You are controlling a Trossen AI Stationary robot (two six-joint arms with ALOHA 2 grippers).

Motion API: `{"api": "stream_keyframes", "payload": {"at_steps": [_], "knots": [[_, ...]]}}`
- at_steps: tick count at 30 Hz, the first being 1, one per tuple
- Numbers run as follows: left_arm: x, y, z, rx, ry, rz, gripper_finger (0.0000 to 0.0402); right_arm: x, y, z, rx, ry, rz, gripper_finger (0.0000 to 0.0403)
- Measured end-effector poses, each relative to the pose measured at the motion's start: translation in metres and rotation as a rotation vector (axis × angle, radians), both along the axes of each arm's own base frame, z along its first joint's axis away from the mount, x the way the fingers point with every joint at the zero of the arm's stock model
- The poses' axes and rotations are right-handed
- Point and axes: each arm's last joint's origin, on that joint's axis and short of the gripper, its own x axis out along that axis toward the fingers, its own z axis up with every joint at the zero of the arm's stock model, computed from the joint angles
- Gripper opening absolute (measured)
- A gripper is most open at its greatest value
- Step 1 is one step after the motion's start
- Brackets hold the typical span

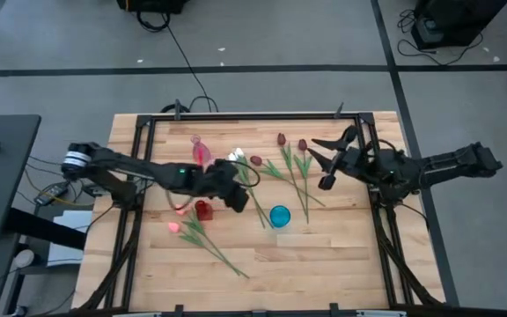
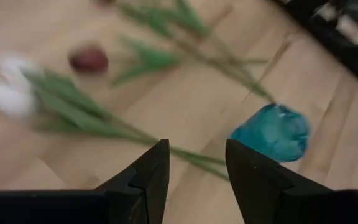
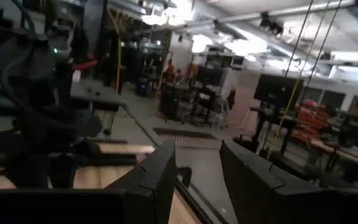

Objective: Sort flowers into vase by color
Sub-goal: Put the left pink flower into the pink vase

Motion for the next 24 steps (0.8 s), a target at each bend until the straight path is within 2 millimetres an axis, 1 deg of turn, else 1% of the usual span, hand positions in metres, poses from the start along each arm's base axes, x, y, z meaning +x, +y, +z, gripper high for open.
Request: {"api": "stream_keyframes", "payload": {"at_steps": [4, 7, 10, 14, 18, 21, 24], "knots": [[0.014, 0.015, -0.031, -0.07, 0.098, 0.03, 0.0163, 0.001, -0.013, -0.007, 0.041, 0.05, -0.036, 0.014], [0.02, 0.027, -0.046, -0.076, 0.142, 0.065, 0.0163, 0.003, -0.019, -0.01, 0.07, 0.06, -0.033, 0.014], [0.023, 0.038, -0.057, -0.091, 0.174, 0.092, 0.0163, 0.009, -0.024, -0.015, 0.077, 0.078, -0.002, 0.014], [0.032, 0.049, -0.059, -0.103, 0.171, 0.087, 0.0163, 0.019, -0.03, -0.024, 0.092, 0.125, 0.032, 0.014], [0.045, 0.053, -0.055, -0.09, 0.157, 0.07, 0.0163, 0.029, -0.036, -0.036, 0.115, 0.187, 0.019, 0.014], [0.052, 0.056, -0.056, -0.087, 0.17, 0.056, 0.0163, 0.032, -0.04, -0.043, 0.129, 0.227, 0.002, 0.014], [0.056, 0.056, -0.062, -0.096, 0.197, 0.041, 0.0163, 0.032, -0.042, -0.045, 0.135, 0.236, -0.009, 0.014]]}}
